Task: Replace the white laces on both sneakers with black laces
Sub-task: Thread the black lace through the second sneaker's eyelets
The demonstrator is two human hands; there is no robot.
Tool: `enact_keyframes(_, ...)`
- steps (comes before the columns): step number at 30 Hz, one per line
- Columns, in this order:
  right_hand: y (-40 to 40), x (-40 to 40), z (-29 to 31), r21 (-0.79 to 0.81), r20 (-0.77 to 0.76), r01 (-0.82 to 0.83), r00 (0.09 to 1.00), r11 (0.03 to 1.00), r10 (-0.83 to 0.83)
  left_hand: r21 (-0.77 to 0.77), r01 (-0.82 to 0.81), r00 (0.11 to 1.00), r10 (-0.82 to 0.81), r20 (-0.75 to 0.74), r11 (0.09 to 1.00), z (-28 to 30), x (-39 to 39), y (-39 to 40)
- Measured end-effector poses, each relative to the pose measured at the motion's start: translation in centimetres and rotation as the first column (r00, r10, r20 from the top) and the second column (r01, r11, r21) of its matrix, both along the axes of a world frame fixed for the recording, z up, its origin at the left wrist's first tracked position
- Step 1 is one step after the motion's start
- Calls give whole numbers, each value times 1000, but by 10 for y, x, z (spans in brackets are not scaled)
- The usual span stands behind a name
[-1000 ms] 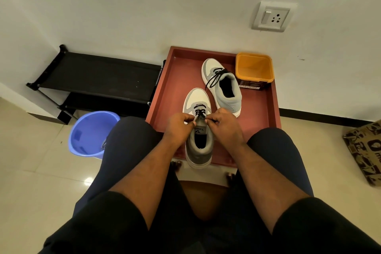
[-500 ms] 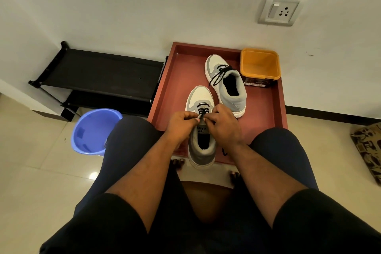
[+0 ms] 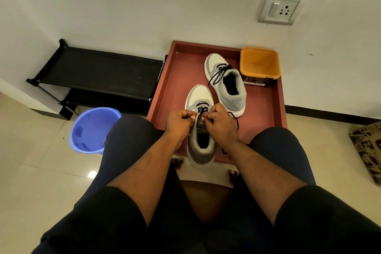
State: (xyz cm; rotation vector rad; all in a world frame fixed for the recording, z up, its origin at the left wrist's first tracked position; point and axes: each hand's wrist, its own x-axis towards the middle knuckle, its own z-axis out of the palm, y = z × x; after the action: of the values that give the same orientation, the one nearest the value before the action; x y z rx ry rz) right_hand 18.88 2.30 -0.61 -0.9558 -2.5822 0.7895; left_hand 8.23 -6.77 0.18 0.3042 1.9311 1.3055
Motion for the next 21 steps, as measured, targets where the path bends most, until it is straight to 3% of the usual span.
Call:
enact_keyframes(8, -3, -5, 2, 95, 104, -47, 994, 994, 37, 63, 1, 998, 3, -66, 998, 1, 1, 0)
enact_keyframes(15, -6, -7, -3, -19, 34, 100, 994, 995, -100, 57, -17, 1000, 16, 21, 998, 1, 2, 1)
enact_keyframes(21, -1, -6, -3, -81, 31, 20, 999, 997, -17, 31, -41, 996, 39, 74, 999, -3, 2, 3)
